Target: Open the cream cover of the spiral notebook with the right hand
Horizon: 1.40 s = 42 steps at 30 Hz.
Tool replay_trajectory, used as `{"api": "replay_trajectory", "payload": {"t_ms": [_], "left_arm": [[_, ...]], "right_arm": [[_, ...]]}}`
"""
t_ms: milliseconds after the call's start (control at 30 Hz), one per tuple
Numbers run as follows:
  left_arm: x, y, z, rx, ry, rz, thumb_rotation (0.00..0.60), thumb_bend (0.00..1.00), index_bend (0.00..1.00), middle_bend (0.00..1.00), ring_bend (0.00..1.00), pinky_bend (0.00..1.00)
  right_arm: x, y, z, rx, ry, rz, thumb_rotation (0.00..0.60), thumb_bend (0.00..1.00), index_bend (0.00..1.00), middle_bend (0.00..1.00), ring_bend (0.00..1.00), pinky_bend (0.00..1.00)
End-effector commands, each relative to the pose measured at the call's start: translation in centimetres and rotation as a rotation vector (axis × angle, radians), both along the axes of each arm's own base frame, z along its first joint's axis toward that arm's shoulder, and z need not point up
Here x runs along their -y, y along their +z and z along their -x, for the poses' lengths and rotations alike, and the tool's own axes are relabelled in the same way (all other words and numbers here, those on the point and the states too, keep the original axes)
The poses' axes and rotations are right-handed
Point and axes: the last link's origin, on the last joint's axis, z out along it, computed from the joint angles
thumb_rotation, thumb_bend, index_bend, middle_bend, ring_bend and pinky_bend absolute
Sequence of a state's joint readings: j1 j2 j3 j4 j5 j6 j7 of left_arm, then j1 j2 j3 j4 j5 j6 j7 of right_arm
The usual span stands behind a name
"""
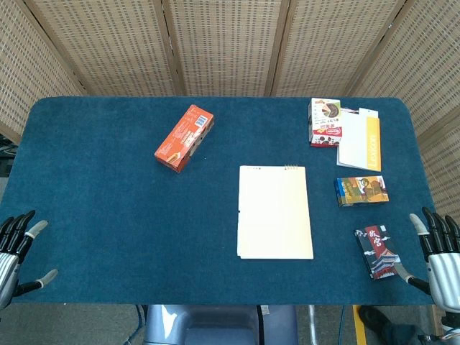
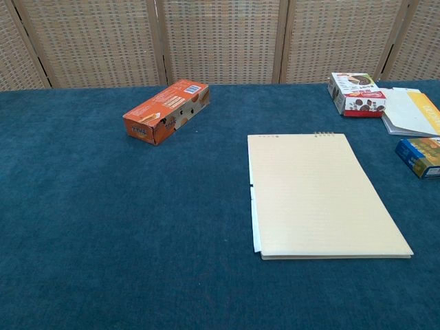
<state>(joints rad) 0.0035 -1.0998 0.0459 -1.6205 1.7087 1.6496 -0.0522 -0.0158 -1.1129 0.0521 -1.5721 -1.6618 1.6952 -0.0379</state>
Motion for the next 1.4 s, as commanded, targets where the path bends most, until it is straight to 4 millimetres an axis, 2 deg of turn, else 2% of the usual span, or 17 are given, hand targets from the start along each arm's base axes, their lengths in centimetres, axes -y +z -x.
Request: {"api": "replay_trajectory", "payload": {"t_ms": [33,367,567,733,833,1033,1200,1400], "left_arm": [[0.0,0.0,0.0,-0.003,0.000,-0.004,0.600,0.00,0.00,0.00,0.00,0.00],[-0.4,-0.3,-0.1,-0.010,0.009,-0.002,0.600,0.00,0.00,0.00,0.00,0.00],[-0.6,-0.8,-0.3,-0.034,0.003,0.004,0.600,0.00,0.00,0.00,0.00,0.00],[-0.8,-0.9,-0.3,-0.031,0.018,-0.002,0.600,0.00,0.00,0.00,0.00,0.00],[-1.0,-1.1,-0.3,-0.037,0.022,0.007,0.600,0.00,0.00,0.00,0.00,0.00],[-1.4,-1.2,-0.2,-0.038,0.037,0.015,0.600,0.00,0.00,0.00,0.00,0.00],[-1.4,-0.9,-0.2,-0.030,0.038,0.010,0.600,0.00,0.00,0.00,0.00,0.00],[-1.4,-1.0,-0.2,-0.032,0.035,0.011,0.600,0.00,0.00,0.00,0.00,0.00]], "right_arm": [[0.0,0.0,0.0,0.001,0.001,-0.002,0.600,0.00,0.00,0.00,0.00,0.00],[0.5,-1.4,-0.3,-0.010,0.020,-0.078,0.600,0.00,0.00,0.00,0.00,0.00],[2.6,-4.5,-2.1,-0.042,0.154,-0.266,0.600,0.02,0.04,0.00,0.00,0.00],[3.7,-8.6,-2.9,-0.053,0.268,-0.476,0.600,0.06,0.09,0.00,0.00,0.00],[4.4,-10.5,-2.7,-0.095,0.279,-0.551,0.600,0.15,0.10,0.00,0.00,0.00],[6.3,-13.1,-2.2,-0.205,0.256,-0.585,0.600,0.30,0.14,0.00,0.00,0.00],[7.2,-14.1,-2.2,-0.241,0.238,-0.593,0.600,0.31,0.14,0.00,0.00,0.00],[7.3,-14.9,-2.6,-0.255,0.242,-0.595,0.600,0.31,0.14,0.00,0.00,0.00]]}}
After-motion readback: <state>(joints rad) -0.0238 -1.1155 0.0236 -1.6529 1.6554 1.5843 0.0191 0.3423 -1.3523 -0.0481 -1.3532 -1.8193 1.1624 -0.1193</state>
